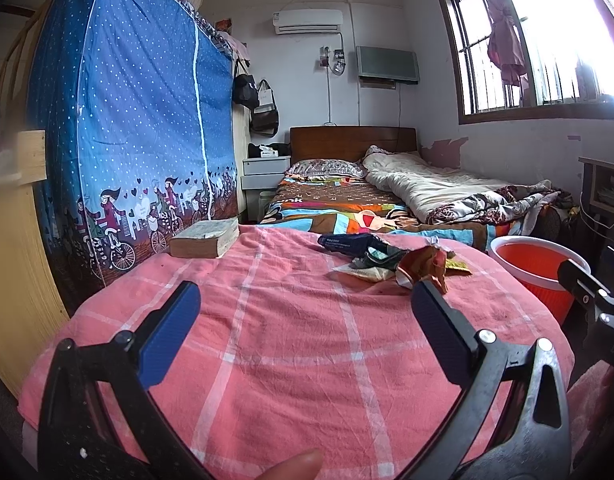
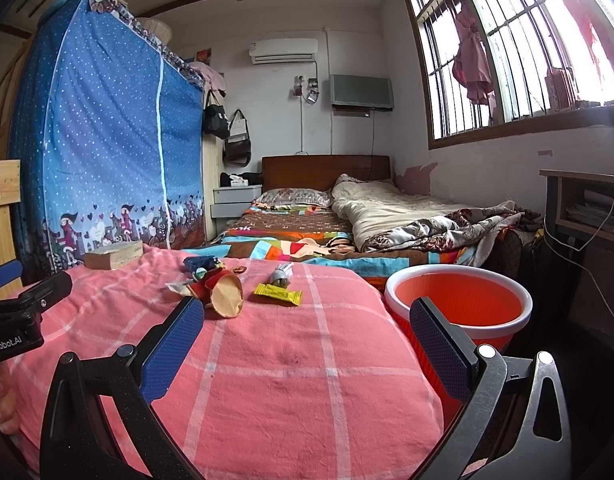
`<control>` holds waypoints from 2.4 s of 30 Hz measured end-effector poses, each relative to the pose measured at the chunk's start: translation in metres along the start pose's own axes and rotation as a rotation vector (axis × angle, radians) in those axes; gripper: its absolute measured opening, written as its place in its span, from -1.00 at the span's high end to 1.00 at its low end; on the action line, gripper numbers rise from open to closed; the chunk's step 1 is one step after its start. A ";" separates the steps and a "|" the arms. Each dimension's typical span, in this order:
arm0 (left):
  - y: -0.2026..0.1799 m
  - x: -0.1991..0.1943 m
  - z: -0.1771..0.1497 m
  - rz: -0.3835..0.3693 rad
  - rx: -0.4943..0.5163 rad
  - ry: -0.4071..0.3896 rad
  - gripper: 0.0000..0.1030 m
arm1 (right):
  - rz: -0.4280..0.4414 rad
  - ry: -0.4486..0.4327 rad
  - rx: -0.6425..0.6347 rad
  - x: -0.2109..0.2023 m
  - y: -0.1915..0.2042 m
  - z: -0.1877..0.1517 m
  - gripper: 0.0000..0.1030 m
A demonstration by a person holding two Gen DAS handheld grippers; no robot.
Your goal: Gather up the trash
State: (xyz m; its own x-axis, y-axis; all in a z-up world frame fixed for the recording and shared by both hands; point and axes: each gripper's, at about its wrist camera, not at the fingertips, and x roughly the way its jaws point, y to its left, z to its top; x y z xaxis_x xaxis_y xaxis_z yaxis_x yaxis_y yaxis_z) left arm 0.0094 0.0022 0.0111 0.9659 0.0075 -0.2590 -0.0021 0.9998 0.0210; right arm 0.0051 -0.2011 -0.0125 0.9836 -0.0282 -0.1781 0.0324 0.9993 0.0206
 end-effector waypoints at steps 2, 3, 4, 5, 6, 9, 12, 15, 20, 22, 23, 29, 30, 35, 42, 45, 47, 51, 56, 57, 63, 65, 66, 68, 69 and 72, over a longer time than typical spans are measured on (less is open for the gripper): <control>-0.001 0.003 0.005 0.002 -0.001 0.007 -0.85 | -0.005 -0.007 -0.001 0.002 -0.001 0.005 -1.00; -0.002 0.006 0.006 0.006 0.000 0.012 -0.85 | -0.009 -0.009 -0.002 0.003 -0.001 0.008 -1.00; -0.002 0.008 0.007 0.011 0.001 0.015 -0.85 | -0.017 -0.013 -0.002 0.004 -0.002 0.010 -1.00; -0.003 0.011 0.009 0.018 0.003 0.019 -0.85 | -0.022 -0.009 0.002 0.006 -0.002 0.013 -1.00; -0.003 0.013 0.010 0.023 0.007 0.022 -0.85 | -0.021 -0.004 0.004 0.008 -0.003 0.014 -1.00; -0.003 0.021 0.015 0.022 0.008 0.027 -0.85 | -0.025 0.010 0.005 0.015 -0.006 0.020 -1.00; -0.002 0.026 0.020 0.013 -0.001 0.022 -0.85 | -0.009 -0.001 -0.013 0.020 -0.008 0.024 -1.00; -0.002 0.034 0.029 0.003 -0.008 0.006 -0.85 | 0.011 -0.033 -0.024 0.024 -0.009 0.028 -1.00; -0.004 0.043 0.043 -0.020 -0.030 -0.044 -0.85 | 0.032 -0.109 -0.029 0.031 -0.017 0.044 -1.00; -0.005 0.050 0.049 -0.030 -0.040 -0.060 -0.85 | 0.035 -0.129 -0.050 0.036 -0.019 0.048 -1.00; -0.006 0.053 0.051 -0.034 -0.041 -0.061 -0.85 | 0.032 -0.136 -0.062 0.040 -0.021 0.052 -1.00; -0.008 0.084 0.067 -0.055 -0.063 -0.060 -0.85 | 0.088 -0.097 -0.082 0.077 -0.034 0.068 -1.00; -0.008 0.088 0.069 -0.047 -0.064 -0.057 -0.85 | 0.091 -0.092 -0.084 0.082 -0.034 0.068 -1.00; -0.005 0.113 0.076 -0.026 -0.057 -0.026 -0.85 | 0.129 -0.046 -0.105 0.112 -0.031 0.068 -1.00; 0.003 0.145 0.065 -0.057 -0.076 0.122 -0.85 | 0.193 0.049 -0.100 0.143 -0.024 0.059 -1.00; 0.001 0.166 0.052 -0.108 -0.075 0.256 -0.83 | 0.217 0.109 -0.095 0.157 -0.021 0.056 -0.90; -0.002 0.175 0.045 -0.140 -0.072 0.316 -0.83 | 0.227 0.152 -0.102 0.167 -0.018 0.053 -0.80; -0.011 0.191 0.033 -0.204 -0.066 0.417 -0.82 | 0.244 0.237 -0.116 0.186 -0.011 0.047 -0.58; -0.020 0.204 0.024 -0.231 -0.045 0.510 -0.82 | 0.279 0.338 -0.094 0.207 -0.009 0.037 -0.44; -0.021 0.206 0.023 -0.234 -0.043 0.518 -0.82 | 0.280 0.352 -0.095 0.210 -0.008 0.036 -0.38; -0.024 0.205 0.019 -0.299 -0.044 0.557 -0.89 | 0.307 0.404 -0.104 0.215 -0.005 0.029 -0.10; -0.026 0.205 0.017 -0.299 -0.040 0.570 -0.94 | 0.313 0.417 -0.105 0.218 -0.004 0.027 -0.08; -0.027 0.208 0.017 -0.298 -0.040 0.575 -0.96 | 0.316 0.423 -0.104 0.220 -0.003 0.027 -0.06; -0.025 0.209 0.016 -0.310 -0.067 0.597 -1.00 | 0.327 0.439 -0.098 0.225 -0.001 0.026 -0.01; -0.024 0.209 0.015 -0.317 -0.083 0.612 -1.00 | 0.330 0.447 -0.097 0.227 0.000 0.025 0.00; -0.023 0.207 0.011 -0.313 -0.103 0.633 -1.00 | 0.335 0.472 -0.093 0.234 0.002 0.022 0.05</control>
State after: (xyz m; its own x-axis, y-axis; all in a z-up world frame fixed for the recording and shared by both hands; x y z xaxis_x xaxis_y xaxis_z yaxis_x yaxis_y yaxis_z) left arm 0.2124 -0.0193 -0.0322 0.5894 -0.3009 -0.7497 0.1958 0.9536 -0.2288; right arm 0.2389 -0.2066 -0.0321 0.7512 0.2830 -0.5963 -0.3033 0.9504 0.0689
